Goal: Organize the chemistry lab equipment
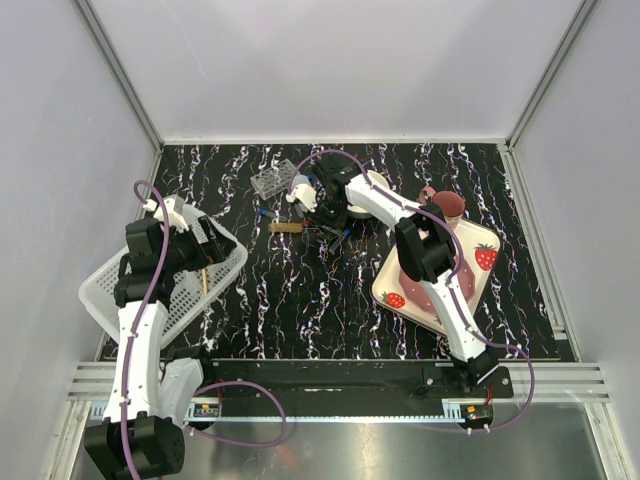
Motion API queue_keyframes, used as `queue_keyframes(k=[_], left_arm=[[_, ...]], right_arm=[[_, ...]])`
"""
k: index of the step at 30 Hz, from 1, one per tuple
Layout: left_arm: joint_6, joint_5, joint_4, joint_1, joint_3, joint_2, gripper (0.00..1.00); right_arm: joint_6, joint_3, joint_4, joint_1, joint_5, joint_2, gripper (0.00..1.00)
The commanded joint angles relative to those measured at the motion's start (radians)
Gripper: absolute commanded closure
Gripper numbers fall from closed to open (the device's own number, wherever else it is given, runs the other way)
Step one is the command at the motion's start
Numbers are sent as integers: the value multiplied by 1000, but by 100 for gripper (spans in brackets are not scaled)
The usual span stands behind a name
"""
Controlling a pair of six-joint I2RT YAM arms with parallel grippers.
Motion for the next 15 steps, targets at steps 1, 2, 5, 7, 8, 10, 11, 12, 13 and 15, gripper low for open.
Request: queue_keyframes(k=[1, 2, 5, 7, 8, 10, 11, 12, 13, 15], left_arm=[[16, 24, 51, 6, -2, 3, 1], [16, 24, 52, 2, -2, 3, 1], [16, 24, 52, 3, -2, 3, 1], [16, 24, 49, 3, -1, 3, 1], [16, 24, 51, 3, -2, 3, 1], [16, 24, 52, 3, -2, 3, 1], [16, 24, 51, 3, -2, 3, 1], [16, 23, 51, 3, -2, 3, 1], [16, 24, 51, 3, -2, 5, 1], [16, 24, 52, 3, -2, 5, 1]], right_arm=[[-16, 34, 4, 13, 8, 12, 57], [-18, 34, 4, 16, 7, 12, 57], [-18, 32, 6, 16, 8, 12, 57], [-18, 32, 4, 14, 7, 13, 57], [-18, 31, 6, 16, 8, 13, 57], [-19, 31, 4, 16, 5, 13, 58], [-19, 31, 4, 14, 7, 13, 58], [-19, 31, 4, 16, 7, 13, 59], [-19, 31, 6, 16, 7, 15, 60], [-19, 31, 6, 16, 2, 15, 65]])
